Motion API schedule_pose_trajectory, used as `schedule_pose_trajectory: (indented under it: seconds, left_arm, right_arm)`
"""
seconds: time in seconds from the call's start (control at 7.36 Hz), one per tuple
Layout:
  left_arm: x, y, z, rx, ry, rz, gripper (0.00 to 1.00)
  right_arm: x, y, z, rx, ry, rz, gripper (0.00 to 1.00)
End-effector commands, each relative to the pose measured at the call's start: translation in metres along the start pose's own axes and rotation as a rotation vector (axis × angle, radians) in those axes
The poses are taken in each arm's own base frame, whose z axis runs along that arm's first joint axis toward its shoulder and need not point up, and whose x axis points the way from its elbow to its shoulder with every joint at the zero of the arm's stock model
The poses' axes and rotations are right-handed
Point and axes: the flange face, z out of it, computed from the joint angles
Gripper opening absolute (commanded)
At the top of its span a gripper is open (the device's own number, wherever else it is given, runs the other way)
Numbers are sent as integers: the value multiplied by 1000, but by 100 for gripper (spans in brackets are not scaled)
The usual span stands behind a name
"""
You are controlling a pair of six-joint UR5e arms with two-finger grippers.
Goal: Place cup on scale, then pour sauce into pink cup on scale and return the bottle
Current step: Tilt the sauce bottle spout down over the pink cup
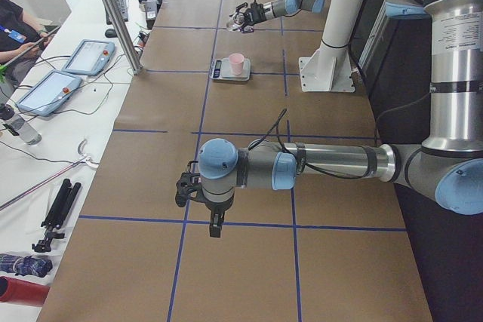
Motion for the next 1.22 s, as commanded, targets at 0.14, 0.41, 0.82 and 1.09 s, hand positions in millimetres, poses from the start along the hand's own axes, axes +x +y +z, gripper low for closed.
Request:
schedule_pose_trajectory:
  seconds: [0.14, 0.41, 0.82, 1.09]
  left_arm:
    - [-1, 1, -1, 1, 0, -3, 100]
    - [-1, 1, 0, -1, 0, -3, 100]
    - [-1, 1, 0, -1, 0, -3, 100]
    - [-1, 0, 1, -1, 1, -5, 100]
  right_arm:
    - [-11, -26, 17, -58, 64, -97, 0]
    - [-30, -16, 44, -65, 149, -170, 0]
    - [-45, -25, 56, -8, 257, -212, 0]
    - [-42, -28, 57, 44, 335, -230, 0]
